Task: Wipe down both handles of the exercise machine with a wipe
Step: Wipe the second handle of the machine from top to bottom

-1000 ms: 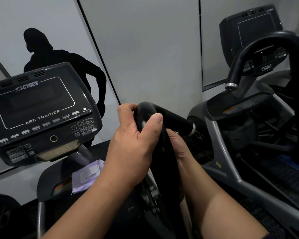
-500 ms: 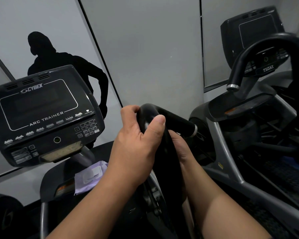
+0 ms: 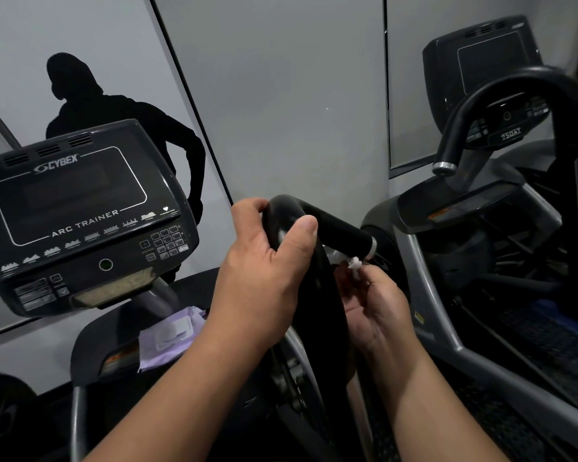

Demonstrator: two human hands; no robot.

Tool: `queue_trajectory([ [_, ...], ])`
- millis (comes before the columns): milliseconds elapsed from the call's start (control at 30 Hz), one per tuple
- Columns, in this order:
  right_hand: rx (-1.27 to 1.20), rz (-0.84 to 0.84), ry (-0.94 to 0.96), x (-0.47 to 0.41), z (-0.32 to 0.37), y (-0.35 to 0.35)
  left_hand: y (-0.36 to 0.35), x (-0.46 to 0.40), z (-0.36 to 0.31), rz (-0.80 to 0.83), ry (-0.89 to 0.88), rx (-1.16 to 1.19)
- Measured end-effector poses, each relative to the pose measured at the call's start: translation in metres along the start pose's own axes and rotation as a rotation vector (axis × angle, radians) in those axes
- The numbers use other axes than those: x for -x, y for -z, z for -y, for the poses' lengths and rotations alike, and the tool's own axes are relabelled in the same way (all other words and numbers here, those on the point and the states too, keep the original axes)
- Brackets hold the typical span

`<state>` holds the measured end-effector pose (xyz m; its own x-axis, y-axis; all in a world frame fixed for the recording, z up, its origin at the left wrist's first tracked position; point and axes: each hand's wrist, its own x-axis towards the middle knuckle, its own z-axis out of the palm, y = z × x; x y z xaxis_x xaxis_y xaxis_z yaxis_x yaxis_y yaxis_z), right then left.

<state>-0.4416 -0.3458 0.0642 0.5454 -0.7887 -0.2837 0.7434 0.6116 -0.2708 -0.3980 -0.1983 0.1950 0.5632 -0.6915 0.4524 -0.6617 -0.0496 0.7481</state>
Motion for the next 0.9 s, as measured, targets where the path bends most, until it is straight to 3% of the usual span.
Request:
queue_trajectory([
  [133, 0.107, -0.062, 0.250, 0.005, 0.010, 0.001, 0.001, 0.000, 0.001, 0.012, -0.009, 0.027],
  [267, 0.559, -0.039, 0.572, 0.003, 0.028, -0.008, 0.000, -0.001, 0.002, 0.001, -0.015, 0.020],
  [467, 1.193, 0.090, 0.796, 0.004, 0.054, -0.016, -0.002, 0.000, 0.002, -0.015, -0.018, 0.020],
  [667, 1.695, 0.151, 0.693, -0.001, 0.079, -0.060, -0.002, 0.000, 0.003, -0.016, -0.001, 0.027],
  [800, 1.644, 0.232, 0.458, -0.002, 0.087, -0.076, -0.001, -0.001, 0.002, -0.013, -0.016, 0.024],
  [900, 1.659, 0.316, 0.407, 0.001, 0.085, -0.088, -0.001, -0.002, 0.002, -0.020, -0.031, 0.006],
])
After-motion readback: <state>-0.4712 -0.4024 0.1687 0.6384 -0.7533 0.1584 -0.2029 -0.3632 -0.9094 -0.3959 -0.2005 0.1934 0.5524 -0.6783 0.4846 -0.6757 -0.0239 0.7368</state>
